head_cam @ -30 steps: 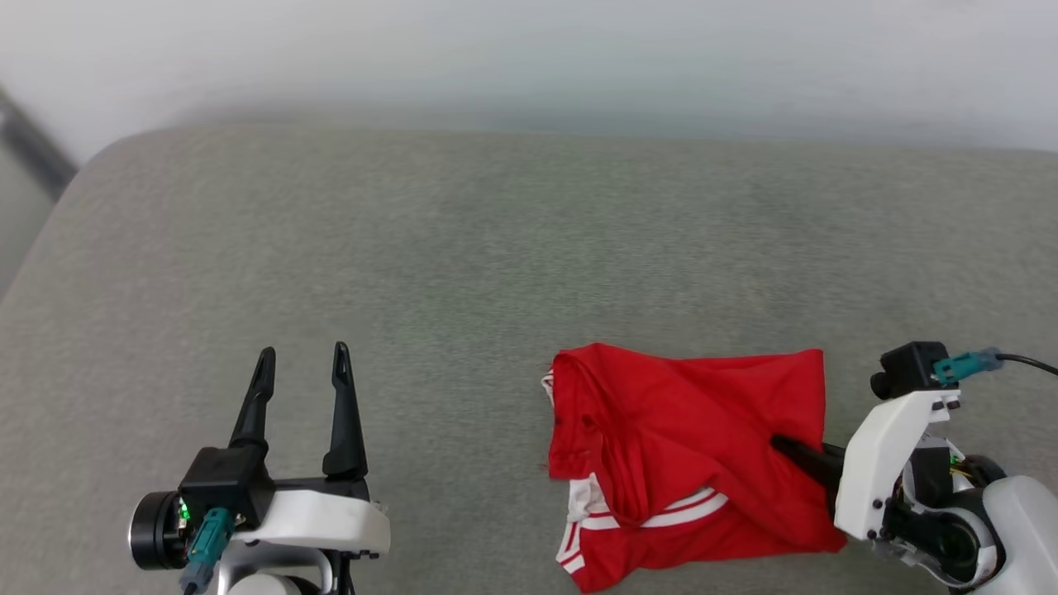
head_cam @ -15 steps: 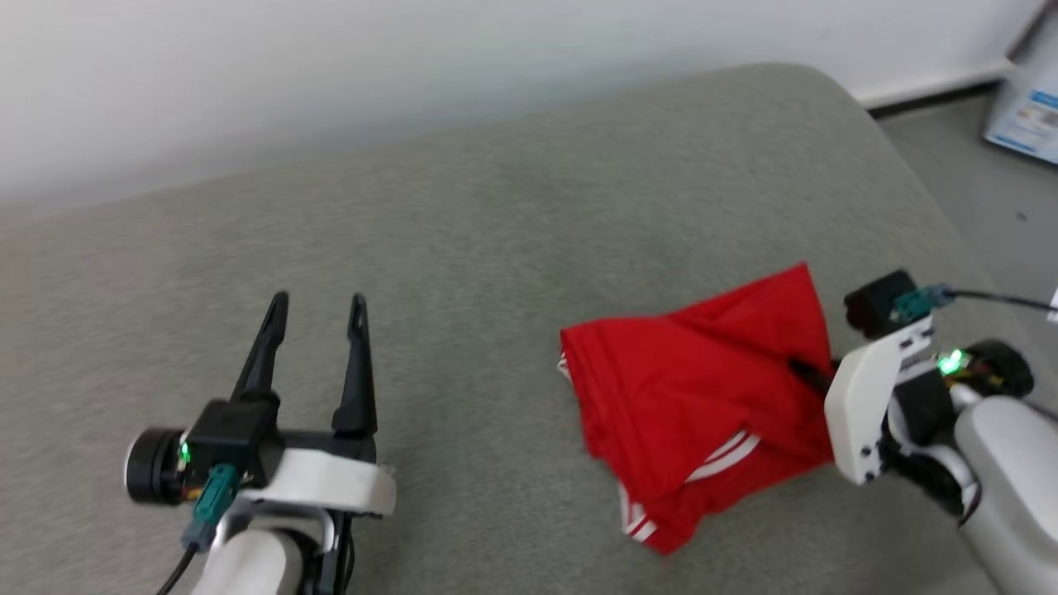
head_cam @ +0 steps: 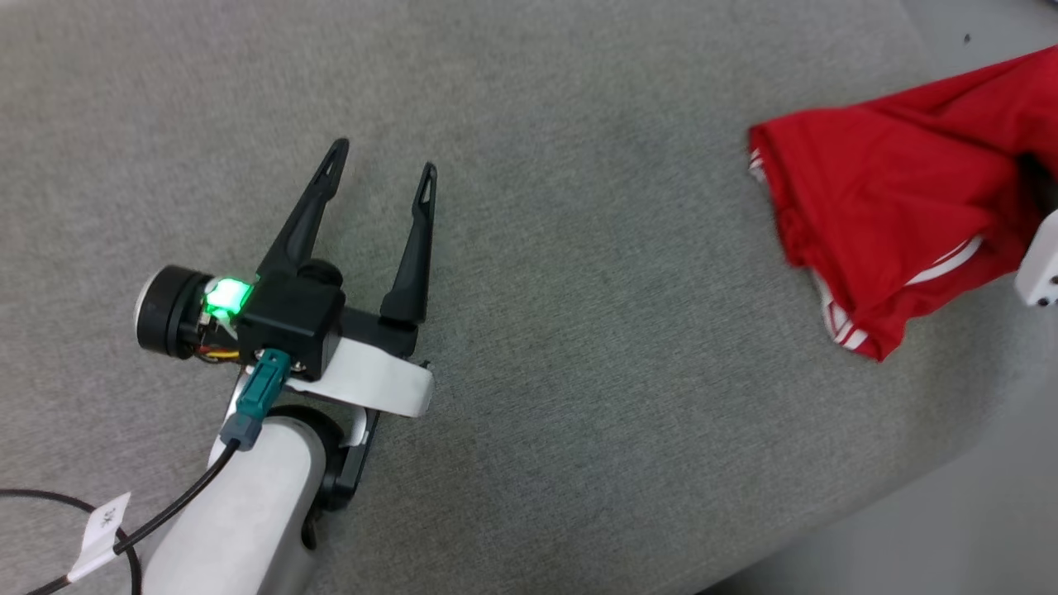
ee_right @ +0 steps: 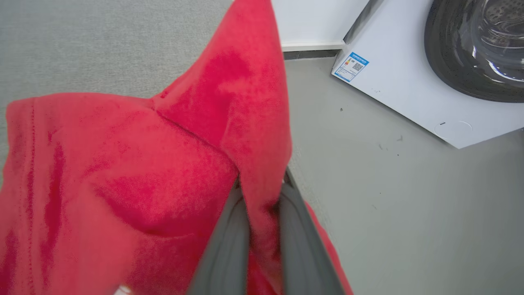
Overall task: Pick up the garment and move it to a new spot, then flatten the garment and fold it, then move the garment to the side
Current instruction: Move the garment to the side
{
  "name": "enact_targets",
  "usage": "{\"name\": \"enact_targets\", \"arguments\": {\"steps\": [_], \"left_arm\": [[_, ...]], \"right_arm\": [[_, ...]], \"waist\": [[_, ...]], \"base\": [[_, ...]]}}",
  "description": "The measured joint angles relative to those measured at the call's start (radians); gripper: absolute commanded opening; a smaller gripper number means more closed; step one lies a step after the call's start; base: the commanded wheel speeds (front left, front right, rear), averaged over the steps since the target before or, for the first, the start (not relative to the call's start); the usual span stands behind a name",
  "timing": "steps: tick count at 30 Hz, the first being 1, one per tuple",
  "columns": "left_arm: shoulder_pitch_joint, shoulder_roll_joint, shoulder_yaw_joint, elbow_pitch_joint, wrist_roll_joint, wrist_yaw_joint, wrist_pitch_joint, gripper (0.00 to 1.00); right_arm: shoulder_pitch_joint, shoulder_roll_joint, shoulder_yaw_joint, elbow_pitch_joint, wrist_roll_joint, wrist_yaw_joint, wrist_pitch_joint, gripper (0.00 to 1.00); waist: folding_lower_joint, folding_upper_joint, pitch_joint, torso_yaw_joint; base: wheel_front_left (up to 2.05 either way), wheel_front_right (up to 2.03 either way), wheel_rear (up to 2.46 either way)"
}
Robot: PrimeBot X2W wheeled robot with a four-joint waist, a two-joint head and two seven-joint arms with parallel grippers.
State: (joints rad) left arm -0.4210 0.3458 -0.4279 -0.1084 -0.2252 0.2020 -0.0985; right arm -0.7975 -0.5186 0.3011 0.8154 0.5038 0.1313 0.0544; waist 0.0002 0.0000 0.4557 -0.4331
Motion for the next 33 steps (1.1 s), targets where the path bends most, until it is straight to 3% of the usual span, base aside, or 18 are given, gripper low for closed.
{"name": "enact_targets", "arguments": {"steps": [2,4,5,10,16,23,33], "left_arm": [[-0.032,0.009,-0.007,-0.007,0.013,-0.005,0.018,1.0],[-0.048,0.015,-0.007,-0.013,0.02,-0.005,0.027,1.0],[-0.054,0.017,-0.008,-0.014,0.02,-0.005,0.031,1.0],[-0.059,0.022,-0.008,-0.015,0.022,-0.001,0.041,1.0],[-0.024,0.017,0.005,0.002,-0.001,0.014,0.015,1.0],[0.069,-0.028,0.023,0.056,-0.065,0.041,-0.065,1.0],[0.215,-0.073,0.077,0.131,-0.148,0.067,-0.143,1.0]], "right_arm": [[-0.049,0.011,-0.045,0.087,-0.003,0.0,-0.087,0.0],[-0.074,0.032,-0.068,0.146,-0.004,0.0,-0.132,0.72],[-0.078,0.042,-0.071,0.166,-0.007,0.0,-0.165,1.0],[-0.098,0.09,-0.109,0.284,-0.02,0.0,-0.281,1.0],[-0.104,0.061,-0.167,0.31,-0.048,0.0,-0.315,1.0],[0.05,0.039,-0.235,0.077,-0.117,0.0,-0.317,1.0],[0.378,0.145,-0.294,-0.26,-0.18,0.0,-0.316,1.0]], "waist": [[0.0,0.0,0.057,0.001],[0.0,0.0,0.089,0.004],[0.0,0.0,0.102,0.006],[0.0001,0.0,0.131,0.019],[0.0,0.0,0.084,0.022],[-0.0001,0.0,-0.033,0.043],[-0.0002,0.0,-0.204,0.141]], "base": [[0.0,0.0,0.0],[0.0,0.0,0.0],[0.0,0.0,0.0],[0.0,0.0,0.0],[0.0,0.0,0.0],[0.0,0.0,0.0],[0.0,0.0,0.0]]}}
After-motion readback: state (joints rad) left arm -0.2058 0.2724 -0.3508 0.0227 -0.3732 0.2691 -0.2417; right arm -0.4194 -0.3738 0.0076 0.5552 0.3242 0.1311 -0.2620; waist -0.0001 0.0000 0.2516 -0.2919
